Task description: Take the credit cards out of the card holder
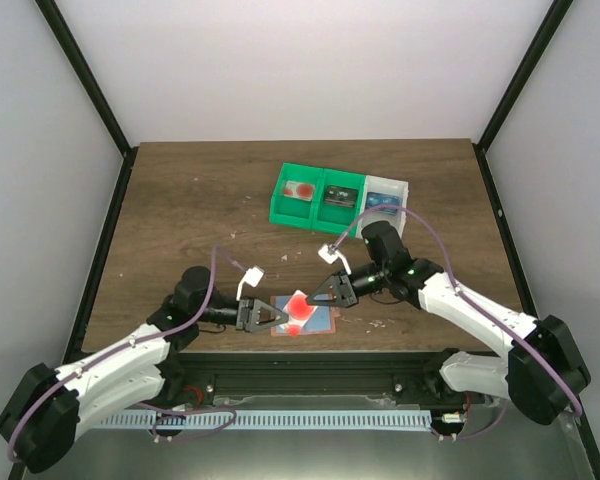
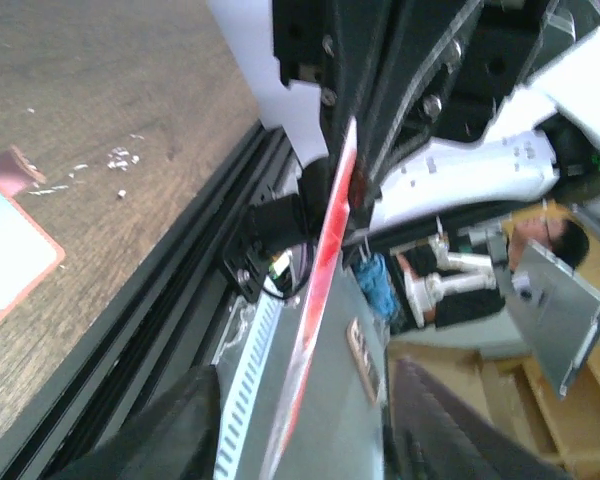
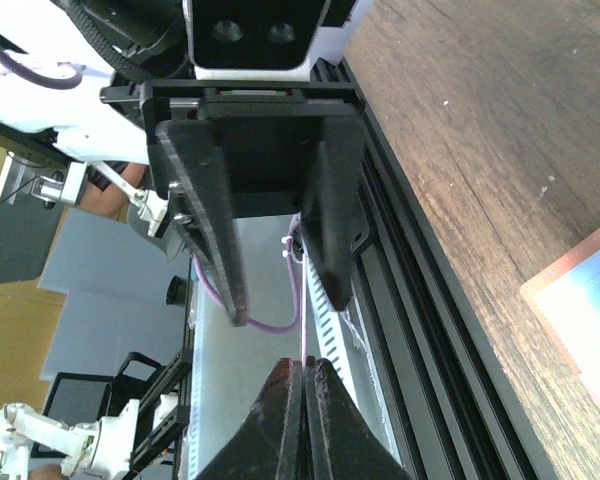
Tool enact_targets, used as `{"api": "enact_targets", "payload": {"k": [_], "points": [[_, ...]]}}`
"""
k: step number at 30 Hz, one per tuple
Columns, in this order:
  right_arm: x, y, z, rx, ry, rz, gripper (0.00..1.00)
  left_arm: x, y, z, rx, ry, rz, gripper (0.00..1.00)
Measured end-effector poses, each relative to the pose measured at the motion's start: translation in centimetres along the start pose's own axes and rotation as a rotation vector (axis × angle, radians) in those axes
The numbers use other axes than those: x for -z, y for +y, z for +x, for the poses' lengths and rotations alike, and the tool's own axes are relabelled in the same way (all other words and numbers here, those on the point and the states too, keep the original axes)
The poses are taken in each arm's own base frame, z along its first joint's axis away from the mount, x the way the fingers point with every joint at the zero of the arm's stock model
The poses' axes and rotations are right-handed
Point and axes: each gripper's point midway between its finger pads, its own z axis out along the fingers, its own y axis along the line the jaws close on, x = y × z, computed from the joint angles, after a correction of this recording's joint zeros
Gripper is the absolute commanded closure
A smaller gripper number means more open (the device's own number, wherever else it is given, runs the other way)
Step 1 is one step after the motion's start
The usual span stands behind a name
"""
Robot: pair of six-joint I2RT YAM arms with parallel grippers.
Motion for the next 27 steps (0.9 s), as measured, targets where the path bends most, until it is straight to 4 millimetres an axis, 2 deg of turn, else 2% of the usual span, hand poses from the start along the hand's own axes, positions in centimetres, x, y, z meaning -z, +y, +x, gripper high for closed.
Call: {"api": "enact_targets", "payload": {"k": [3,5,11,13,17,21,27], "points": [[0.0,-0.4,-0.8,-0.006,-0.031,0.029,1.0,0.1,0.1,-1.3,-0.014,-0.048,-0.057,0.12],[0.1,-0.7,-1.5,-0.015,-0.063,0.053,1.0,0.6,-0.1,-2.8,-0.035,-0.108,-0.117,0.01],[0.5,-2.9,-4.6,-0.076,-0.206,0.168,1.0,3.5,-0.5,-7.7,-0.132,-0.334,-0.365,0.0],[0.6,-4.2,-5.8,-0.106,-0.26,0.218,0.99,4.6,-0.2,-8.5,-0.146,-0.385,-0.433,0.0],[1.0,-7.4,-8.8,-0.183,-0.37,0.333,1.0,6.8,1.0,-9.1,-0.151,-0.476,-0.567,0.0],[1.8,-10.2,-13.0,-0.216,-0.503,0.44,0.99,8.4,1.2,-9.7,-0.164,-0.548,-0.628,0.0],[3.8,-14.4,-18.5,-0.258,-0.675,0.565,1.0,9.2,1.2,-10.0,-0.181,-0.6,-0.644,0.0]]}}
